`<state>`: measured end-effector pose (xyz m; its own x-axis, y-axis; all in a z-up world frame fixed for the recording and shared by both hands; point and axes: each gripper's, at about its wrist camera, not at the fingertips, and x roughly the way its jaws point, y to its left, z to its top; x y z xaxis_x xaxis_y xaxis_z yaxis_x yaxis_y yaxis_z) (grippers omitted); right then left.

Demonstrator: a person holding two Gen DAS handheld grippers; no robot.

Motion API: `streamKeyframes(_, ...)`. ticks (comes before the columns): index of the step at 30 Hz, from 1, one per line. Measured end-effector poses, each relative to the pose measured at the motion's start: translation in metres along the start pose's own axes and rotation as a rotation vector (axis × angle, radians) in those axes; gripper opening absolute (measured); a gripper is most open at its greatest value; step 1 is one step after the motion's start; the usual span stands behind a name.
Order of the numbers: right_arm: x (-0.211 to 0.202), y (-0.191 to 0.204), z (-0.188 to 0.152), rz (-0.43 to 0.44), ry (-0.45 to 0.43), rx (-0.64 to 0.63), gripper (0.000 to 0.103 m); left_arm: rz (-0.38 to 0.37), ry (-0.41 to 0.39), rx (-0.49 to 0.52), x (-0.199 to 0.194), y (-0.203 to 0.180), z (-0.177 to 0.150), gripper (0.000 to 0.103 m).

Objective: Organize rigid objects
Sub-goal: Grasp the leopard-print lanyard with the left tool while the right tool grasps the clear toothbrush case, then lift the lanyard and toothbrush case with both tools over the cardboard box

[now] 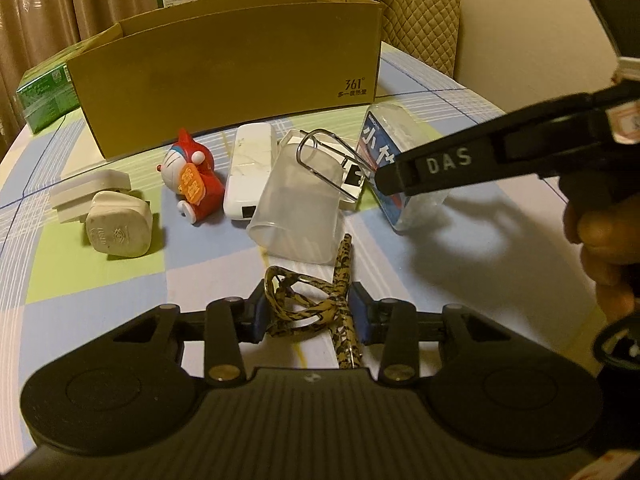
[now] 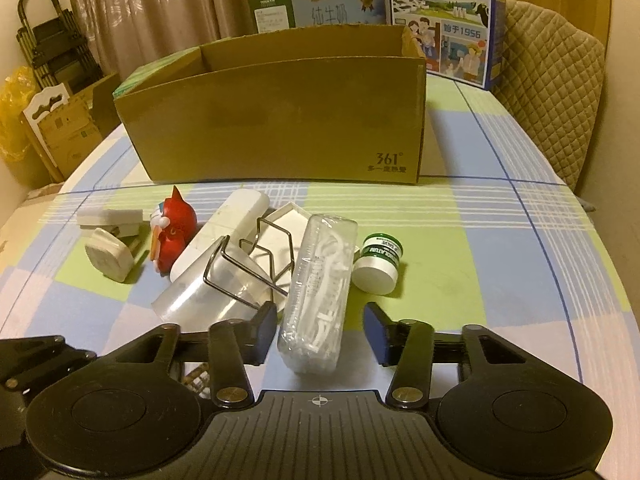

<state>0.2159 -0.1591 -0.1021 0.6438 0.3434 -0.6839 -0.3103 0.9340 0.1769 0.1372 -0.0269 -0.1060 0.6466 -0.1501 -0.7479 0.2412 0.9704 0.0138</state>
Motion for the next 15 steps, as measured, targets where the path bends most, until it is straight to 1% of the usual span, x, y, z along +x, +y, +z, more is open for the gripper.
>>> streamKeyframes(1,0.001,0.001,0.001,-0.001,0.001,-0.002,0.035,-0.001,0.0,0.0,0.0,0.0,0.0,0.035)
streamKeyframes(4,0.002,0.002,0.001,-0.017,0.002,0.002,0.028,-0.005,0.0,-0.001,-0.001,0.0,0.0,0.035)
streamKeyframes(7,-0.003,0.001,0.0,-0.033,-0.003,0.008,0.027,-0.006,-0.001,-0.001,-0.003,-0.001,-0.001,0.035)
streamKeyframes(15,-0.023,0.005,-0.007,-0.018,-0.027,0.006,0.027,0.001,-0.013,0.012,-0.01,-0.004,-0.002,0.034)
